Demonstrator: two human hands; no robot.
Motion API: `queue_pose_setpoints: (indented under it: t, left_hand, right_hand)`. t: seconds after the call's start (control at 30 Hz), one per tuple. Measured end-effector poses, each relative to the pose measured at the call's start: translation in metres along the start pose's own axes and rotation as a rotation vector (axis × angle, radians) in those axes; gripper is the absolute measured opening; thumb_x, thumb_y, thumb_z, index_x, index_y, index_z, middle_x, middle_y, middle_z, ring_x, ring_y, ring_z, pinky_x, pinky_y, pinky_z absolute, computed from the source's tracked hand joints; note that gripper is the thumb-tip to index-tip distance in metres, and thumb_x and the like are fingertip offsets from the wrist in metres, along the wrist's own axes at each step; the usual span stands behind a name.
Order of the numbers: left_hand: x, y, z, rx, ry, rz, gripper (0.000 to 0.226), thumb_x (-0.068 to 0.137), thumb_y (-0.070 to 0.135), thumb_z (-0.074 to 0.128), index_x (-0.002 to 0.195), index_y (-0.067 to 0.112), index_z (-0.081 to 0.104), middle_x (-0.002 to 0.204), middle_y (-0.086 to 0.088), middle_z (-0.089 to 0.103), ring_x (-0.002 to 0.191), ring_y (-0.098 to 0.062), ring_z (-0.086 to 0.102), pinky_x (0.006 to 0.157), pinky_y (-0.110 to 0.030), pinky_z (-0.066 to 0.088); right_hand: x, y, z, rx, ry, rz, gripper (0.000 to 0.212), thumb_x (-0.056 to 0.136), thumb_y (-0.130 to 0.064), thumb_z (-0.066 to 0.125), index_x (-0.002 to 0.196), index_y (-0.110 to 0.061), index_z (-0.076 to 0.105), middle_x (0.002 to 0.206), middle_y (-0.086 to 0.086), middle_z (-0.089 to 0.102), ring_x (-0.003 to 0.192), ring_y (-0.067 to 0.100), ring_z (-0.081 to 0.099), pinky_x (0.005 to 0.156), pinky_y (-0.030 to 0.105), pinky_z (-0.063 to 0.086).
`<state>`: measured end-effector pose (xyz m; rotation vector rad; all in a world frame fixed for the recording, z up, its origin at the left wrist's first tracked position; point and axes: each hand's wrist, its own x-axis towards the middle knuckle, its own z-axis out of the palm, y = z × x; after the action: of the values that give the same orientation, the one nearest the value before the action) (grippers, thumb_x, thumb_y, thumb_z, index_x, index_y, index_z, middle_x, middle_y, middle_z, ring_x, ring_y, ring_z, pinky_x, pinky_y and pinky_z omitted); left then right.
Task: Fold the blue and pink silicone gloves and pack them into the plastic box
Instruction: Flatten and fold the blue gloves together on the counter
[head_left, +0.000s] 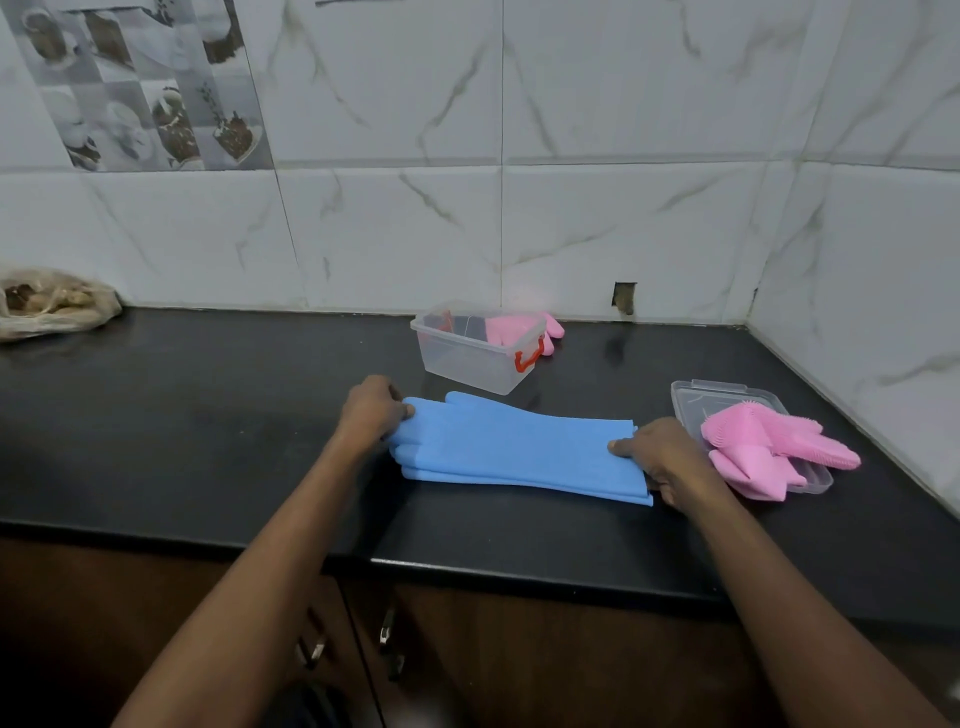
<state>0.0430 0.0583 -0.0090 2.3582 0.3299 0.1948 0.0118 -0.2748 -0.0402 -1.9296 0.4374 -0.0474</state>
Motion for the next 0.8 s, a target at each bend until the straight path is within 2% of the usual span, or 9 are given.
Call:
queue_pose_setpoints:
  t: [0.13,0.2,0.27,0.33,0.4,0.47,0.57,0.67,0.8]
  left_hand:
    - [0.003,0.008,-0.003,0.007,0.002,0.052,0.024,0.086,0.011,0.068,0.108,0.004,0.065,0.108,-0.016,0.065,0.08,-0.023,0.058,0.049,-0.025,0.04]
    - [0.002,0.006,0.001,0.024,0.006,0.052,0.028,0.085,0.009,0.067,0.113,0.004,0.065,0.11,-0.018,0.064,0.08,-0.024,0.058,0.051,-0.025,0.04]
    - [0.001,-0.002,0.007,0.063,-0.017,0.052,0.031,0.085,0.007,0.065,0.115,0.005,0.064,0.112,-0.019,0.064,0.08,-0.025,0.058,0.058,-0.026,0.042]
    - [0.002,-0.01,0.013,0.054,-0.017,0.06,0.032,0.086,0.008,0.061,0.117,0.005,0.063,0.114,-0.018,0.064,0.089,-0.027,0.06,0.071,-0.028,0.044]
    - [0.005,-0.015,0.017,0.083,0.003,0.067,0.031,0.089,0.016,0.058,0.118,0.003,0.06,0.119,-0.019,0.063,0.103,-0.032,0.058,0.081,-0.032,0.044]
    - [0.005,-0.016,0.021,0.18,0.043,0.103,0.036,0.094,0.027,0.056,0.121,0.003,0.058,0.125,-0.022,0.058,0.113,-0.036,0.053,0.092,-0.038,0.042]
    - [-0.011,-0.007,0.025,0.189,0.06,0.37,0.045,0.092,0.037,0.061,0.132,0.016,0.058,0.136,-0.015,0.051,0.128,-0.032,0.046,0.109,-0.044,0.034]
    - [-0.034,0.007,0.03,0.313,-0.153,0.78,0.053,0.088,0.053,0.06,0.136,0.029,0.056,0.149,0.0,0.043,0.14,-0.02,0.036,0.12,-0.046,0.009]
    - [-0.054,0.024,0.052,0.499,-0.395,1.02,0.063,0.09,0.062,0.05,0.144,0.03,0.045,0.159,0.009,0.027,0.149,-0.009,0.015,0.124,-0.04,0.002]
  right_hand:
    - [-0.003,0.004,0.002,-0.137,0.106,-0.104,0.024,0.089,-0.02,0.064,0.098,0.002,0.065,0.101,0.02,0.07,0.078,0.027,0.063,0.063,0.029,0.045]
    - [-0.003,0.004,0.003,-0.148,0.12,-0.126,0.023,0.091,-0.02,0.063,0.103,-0.001,0.065,0.105,0.018,0.067,0.076,0.026,0.063,0.057,0.027,0.047]
    - [-0.004,0.003,0.005,-0.105,0.08,-0.128,0.017,0.092,-0.017,0.062,0.102,-0.004,0.064,0.107,0.016,0.061,0.079,0.029,0.067,0.052,0.037,0.059]
    - [-0.008,0.0,0.005,-0.103,0.088,-0.128,0.013,0.091,-0.014,0.06,0.08,-0.007,0.059,0.095,0.014,0.059,0.073,0.029,0.067,0.047,0.037,0.059]
    - [-0.011,0.0,0.004,-0.23,0.143,-0.17,0.026,0.086,-0.012,0.058,0.064,-0.011,0.046,0.077,0.011,0.056,0.059,0.021,0.056,0.04,0.019,0.045]
    - [-0.017,-0.001,0.004,-0.262,0.182,-0.188,0.026,0.079,-0.01,0.057,0.061,-0.013,0.038,0.064,0.009,0.043,0.05,0.02,0.037,0.041,0.024,0.027]
    - [-0.023,-0.003,0.003,-0.226,0.181,-0.21,0.021,0.073,-0.009,0.058,0.064,-0.013,0.04,0.062,0.007,0.032,0.055,0.02,0.027,0.05,0.029,0.019]
    - [-0.027,-0.009,-0.005,-0.366,0.179,-0.21,0.01,0.077,-0.013,0.059,0.07,-0.008,0.054,0.067,0.009,0.051,0.062,0.027,0.049,0.051,0.026,0.028]
    - [-0.032,-0.012,-0.02,-0.601,0.213,-0.156,0.015,0.083,-0.014,0.052,0.069,-0.012,0.047,0.071,0.01,0.062,0.065,0.03,0.062,0.053,0.028,0.047]
